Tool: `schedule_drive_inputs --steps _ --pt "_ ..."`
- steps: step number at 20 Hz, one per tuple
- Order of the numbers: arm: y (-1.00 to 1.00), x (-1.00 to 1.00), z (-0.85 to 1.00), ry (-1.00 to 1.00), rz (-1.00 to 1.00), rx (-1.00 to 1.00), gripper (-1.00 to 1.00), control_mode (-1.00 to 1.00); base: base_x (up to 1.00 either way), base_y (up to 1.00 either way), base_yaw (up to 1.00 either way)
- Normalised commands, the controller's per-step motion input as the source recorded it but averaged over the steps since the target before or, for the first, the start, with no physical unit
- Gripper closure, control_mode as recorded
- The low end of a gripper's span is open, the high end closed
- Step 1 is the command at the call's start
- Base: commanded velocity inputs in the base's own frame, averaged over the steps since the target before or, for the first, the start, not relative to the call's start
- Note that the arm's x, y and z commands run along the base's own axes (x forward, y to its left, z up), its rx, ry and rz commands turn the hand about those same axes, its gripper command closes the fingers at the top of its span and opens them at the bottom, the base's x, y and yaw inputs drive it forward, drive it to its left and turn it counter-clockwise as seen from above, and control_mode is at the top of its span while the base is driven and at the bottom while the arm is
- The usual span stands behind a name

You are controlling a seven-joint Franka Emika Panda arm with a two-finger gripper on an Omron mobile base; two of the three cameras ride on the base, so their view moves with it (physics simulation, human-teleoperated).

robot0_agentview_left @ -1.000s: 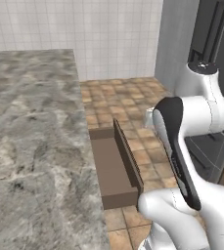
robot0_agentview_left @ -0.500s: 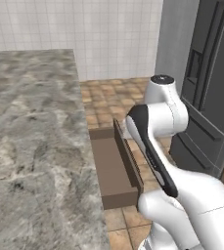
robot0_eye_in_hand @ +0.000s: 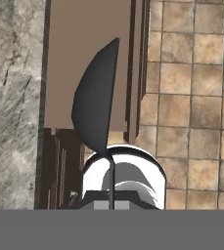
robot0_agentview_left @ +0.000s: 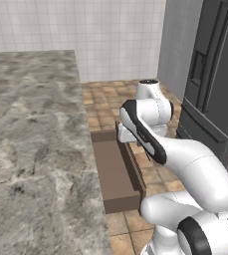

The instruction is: Organize the utensils by type. Pick up the wooden spoons from the counter and place them in the open cabinet. Then pick up the metallic utensils from the counter and place them in the open drawer.

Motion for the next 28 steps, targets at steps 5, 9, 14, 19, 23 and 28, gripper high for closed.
schedule_drive_inputs --steps 5,9,14,19,23,28 --pt "0.0 0.24 -0.36 0.1 0.0 -0.01 1.0 -1.0 0.0 0.0 0.0" --pt "0.0 0.39 -0.34 0.04 0.01 0.0 1.0 -1.0 0.0 0.0 0.0" --pt "0.0 0.48 -0.51 0.02 0.01 0.0 1.0 -1.0 0.0 0.0 0.0" --pt "0.0 0.5 -0.66 0.0 0.02 0.0 1.0 -1.0 0.0 0.0 0.0" --pt "0.0 0.44 -0.52 0.0 0.02 0.0 1.0 -1.0 0.0 0.0 0.0" --pt "0.0 0.32 -0.3 0.0 0.0 0.08 1.0 -1.0 0.0 0.0 0.0"
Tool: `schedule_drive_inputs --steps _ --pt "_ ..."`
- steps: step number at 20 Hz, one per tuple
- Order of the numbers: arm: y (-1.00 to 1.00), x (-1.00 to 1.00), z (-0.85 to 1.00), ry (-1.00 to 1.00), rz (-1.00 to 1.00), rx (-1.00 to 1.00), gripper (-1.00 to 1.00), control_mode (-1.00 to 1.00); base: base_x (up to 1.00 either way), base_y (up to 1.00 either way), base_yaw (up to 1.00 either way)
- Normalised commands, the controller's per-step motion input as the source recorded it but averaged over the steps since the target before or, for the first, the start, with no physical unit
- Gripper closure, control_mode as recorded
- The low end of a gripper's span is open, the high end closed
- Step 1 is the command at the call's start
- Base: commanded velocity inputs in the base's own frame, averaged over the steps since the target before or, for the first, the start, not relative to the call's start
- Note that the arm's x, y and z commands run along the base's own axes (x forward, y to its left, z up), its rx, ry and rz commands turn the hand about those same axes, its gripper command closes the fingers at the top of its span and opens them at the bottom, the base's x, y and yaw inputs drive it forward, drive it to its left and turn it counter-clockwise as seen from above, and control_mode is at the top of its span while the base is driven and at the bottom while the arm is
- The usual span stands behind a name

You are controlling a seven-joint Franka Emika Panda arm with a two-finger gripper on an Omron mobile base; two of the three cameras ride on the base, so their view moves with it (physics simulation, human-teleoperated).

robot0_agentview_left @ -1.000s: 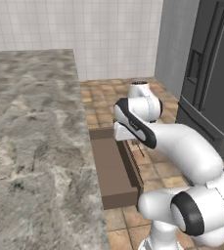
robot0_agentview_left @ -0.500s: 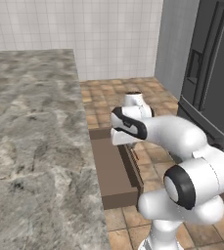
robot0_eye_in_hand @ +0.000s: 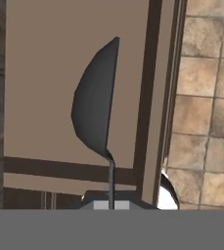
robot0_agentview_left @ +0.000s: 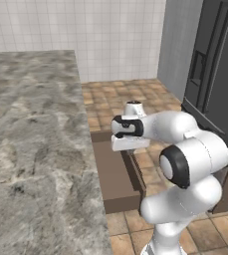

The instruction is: Organize the utensils by type. Pick up the wooden spoons from the counter and place them in the open cabinet. Then pick up the metallic utensils from the counter and place them in the open drawer.

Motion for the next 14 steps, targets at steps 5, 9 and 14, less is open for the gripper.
schedule_drive_inputs --steps 5,9,14 --pt "0.0 0.29 -0.17 0.0 0.0 0.12 1.0 -1.0 0.0 0.0 0.0" --pt "0.0 0.25 -0.41 0.0 0.0 0.01 1.0 -1.0 0.0 0.0 0.0" --pt "0.0 0.1 -0.23 0.0 0.0 0.0 1.0 -1.0 0.0 0.0 0.0"
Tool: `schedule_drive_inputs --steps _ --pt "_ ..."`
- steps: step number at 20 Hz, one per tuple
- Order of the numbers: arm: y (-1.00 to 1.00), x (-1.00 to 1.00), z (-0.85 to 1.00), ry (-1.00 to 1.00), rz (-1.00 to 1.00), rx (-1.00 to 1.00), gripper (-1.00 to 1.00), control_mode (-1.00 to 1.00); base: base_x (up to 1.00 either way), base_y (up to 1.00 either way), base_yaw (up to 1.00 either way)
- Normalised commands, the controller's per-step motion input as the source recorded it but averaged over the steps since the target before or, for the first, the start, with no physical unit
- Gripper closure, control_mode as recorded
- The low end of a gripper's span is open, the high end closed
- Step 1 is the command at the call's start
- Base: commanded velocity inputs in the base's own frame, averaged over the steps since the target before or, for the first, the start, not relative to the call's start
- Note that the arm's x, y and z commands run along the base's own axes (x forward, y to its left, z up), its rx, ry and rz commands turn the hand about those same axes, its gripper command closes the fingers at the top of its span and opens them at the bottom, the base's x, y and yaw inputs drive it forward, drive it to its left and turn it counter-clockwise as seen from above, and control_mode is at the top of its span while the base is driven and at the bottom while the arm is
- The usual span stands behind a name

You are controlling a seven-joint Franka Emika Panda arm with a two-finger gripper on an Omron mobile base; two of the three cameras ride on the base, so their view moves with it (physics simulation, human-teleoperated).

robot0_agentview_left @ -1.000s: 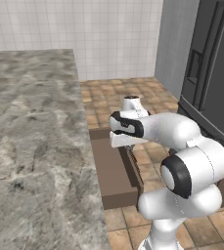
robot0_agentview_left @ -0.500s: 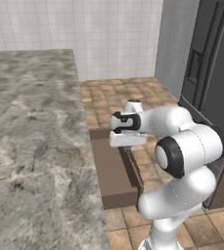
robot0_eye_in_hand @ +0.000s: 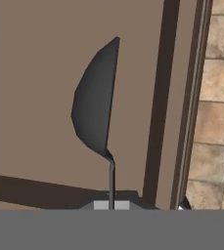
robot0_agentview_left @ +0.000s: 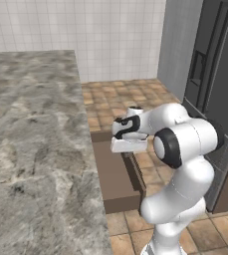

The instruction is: Organize the utensils by type. Pick up the wooden spoons from the counter and place them in the open cabinet. Then pick up the metallic utensils from the counter and place them in the open drawer.

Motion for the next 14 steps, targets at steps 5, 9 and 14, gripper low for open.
schedule_drive_inputs --steps 5,9,14 --pt "0.01 0.24 -0.3 0.0 0.0 -0.01 1.0 -1.0 0.0 0.0 0.0" --pt "0.01 0.39 -0.5 0.0 0.0 -0.06 1.0 -1.0 0.0 0.0 0.0" --pt "0.0 0.3 -0.39 0.0 0.0 -0.03 1.0 -1.0 0.0 0.0 0.0"
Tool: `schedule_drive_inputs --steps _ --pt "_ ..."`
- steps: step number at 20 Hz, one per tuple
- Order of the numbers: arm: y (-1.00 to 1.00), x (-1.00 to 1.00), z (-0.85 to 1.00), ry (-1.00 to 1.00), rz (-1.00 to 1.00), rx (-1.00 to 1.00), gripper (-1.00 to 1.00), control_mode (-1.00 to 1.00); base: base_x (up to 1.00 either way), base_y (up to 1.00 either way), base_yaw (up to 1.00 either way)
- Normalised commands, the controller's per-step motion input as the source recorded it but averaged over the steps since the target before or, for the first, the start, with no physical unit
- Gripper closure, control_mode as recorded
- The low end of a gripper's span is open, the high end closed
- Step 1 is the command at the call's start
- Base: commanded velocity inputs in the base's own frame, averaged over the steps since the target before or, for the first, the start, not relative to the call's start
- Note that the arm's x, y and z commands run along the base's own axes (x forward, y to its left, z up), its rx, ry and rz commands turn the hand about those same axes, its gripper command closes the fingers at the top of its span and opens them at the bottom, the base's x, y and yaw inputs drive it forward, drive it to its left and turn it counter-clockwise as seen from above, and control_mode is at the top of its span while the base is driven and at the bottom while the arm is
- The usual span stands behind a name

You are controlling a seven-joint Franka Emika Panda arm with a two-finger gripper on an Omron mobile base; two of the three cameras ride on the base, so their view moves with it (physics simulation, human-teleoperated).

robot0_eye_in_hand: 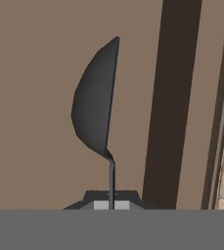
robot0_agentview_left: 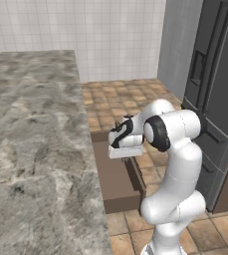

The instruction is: Organize the utensils by type. Pick up the wooden spoons from the counter and place them in the open cabinet. Then pick up the metallic utensils from the counter and place them in the open drawer.

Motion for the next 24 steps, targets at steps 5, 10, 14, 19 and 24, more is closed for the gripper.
schedule_drive_inputs --steps 5,10,14,19,24 --pt "0.0 0.24 -0.15 0.0 0.0 0.0 1.0 -1.0 0.0 0.0 0.0" --pt "0.0 0.3 -0.31 0.0 0.0 0.0 1.0 -1.0 0.0 0.0 0.0" --pt "0.0 0.38 -0.32 0.0 0.0 0.0 1.0 -1.0 0.0 0.0 0.0" --pt "0.0 0.37 -0.36 -0.01 0.0 0.0 1.0 -1.0 0.0 0.0 0.0" --pt "0.0 0.2 -0.29 -0.02 0.0 0.0 1.0 -1.0 0.0 0.0 0.0"
